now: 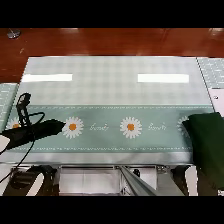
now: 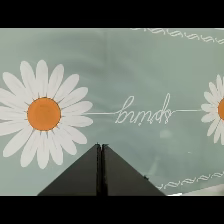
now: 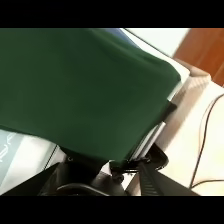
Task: Fold the shirts.
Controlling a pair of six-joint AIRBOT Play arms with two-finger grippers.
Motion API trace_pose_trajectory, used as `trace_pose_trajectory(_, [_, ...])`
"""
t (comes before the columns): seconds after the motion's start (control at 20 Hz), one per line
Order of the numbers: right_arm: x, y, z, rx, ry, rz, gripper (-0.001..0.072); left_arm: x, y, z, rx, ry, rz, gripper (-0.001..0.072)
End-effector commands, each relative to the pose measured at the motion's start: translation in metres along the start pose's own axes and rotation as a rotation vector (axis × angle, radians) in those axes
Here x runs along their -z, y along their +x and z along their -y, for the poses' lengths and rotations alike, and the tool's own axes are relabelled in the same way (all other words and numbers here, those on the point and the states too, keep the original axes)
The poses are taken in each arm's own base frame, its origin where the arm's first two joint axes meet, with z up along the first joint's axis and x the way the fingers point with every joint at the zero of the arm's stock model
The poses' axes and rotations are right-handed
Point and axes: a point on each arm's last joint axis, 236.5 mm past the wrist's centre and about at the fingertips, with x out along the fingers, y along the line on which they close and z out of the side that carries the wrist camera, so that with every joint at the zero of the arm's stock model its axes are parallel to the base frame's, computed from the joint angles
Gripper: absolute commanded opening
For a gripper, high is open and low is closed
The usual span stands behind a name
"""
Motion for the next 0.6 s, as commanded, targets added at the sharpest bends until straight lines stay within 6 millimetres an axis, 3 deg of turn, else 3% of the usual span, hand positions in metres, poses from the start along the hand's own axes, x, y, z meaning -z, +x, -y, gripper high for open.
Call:
trace_pose_trajectory(0.0, [-0.024, 0.001, -0.023, -0.089, -0.021, 0.023, 0.0577, -0.005, 0.001, -0.001, -0.001, -0.003, 0.023, 0.0021])
trace_pose_trajectory(0.05, [-0.042, -0.012, -0.048, -0.19, -0.038, 0.052, 0.0549, -0.014, -0.003, 0.003, 0.002, 0.002, 0.047, 0.002])
trace_pose_trajectory(0.1, [-0.058, -0.027, -0.078, -0.315, -0.061, 0.071, 0.0416, -0.027, -0.008, 0.008, 0.007, 0.011, 0.074, 0.002])
trace_pose_trajectory(0.15, [-0.07, -0.048, -0.118, -0.477, -0.104, 0.082, 0.0169, -0.045, -0.017, 0.018, 0.021, 0.022, 0.102, 0.0019])
trace_pose_trajectory(0.2, [-0.078, -0.076, -0.164, -0.653, -0.166, 0.096, 0.0021, -0.066, -0.026, 0.032, 0.045, 0.043, 0.127, 0.002])
trace_pose_trajectory(0.3, [-0.077, -0.128, -0.245, -0.917, -0.323, 0.148, 0.0022, -0.116, -0.044, 0.07, 0.105, 0.124, 0.167, 0.0019])
trace_pose_trajectory(0.35, [-0.068, -0.142, -0.277, -0.969, -0.443, 0.194, 0.0022, -0.141, -0.053, 0.09, 0.123, 0.175, 0.173, 0.0018])
trace_pose_trajectory(0.4, [-0.051, -0.147, -0.307, -0.974, -0.582, 0.236, 0.0022, -0.161, -0.057, 0.105, 0.121, 0.251, 0.174, 0.0018])
trace_pose_trajectory(0.45, [-0.029, -0.139, -0.328, -0.927, -0.707, 0.246, 0.0022, -0.176, -0.057, 0.113, 0.073, 0.34, 0.152, 0.0018])
trace_pose_trajectory(0.55, [0.023, -0.108, -0.366, -0.789, -0.925, 0.246, 0.0022, -0.194, -0.045, 0.107, -0.05, 0.418, 0.096, 0.0019])
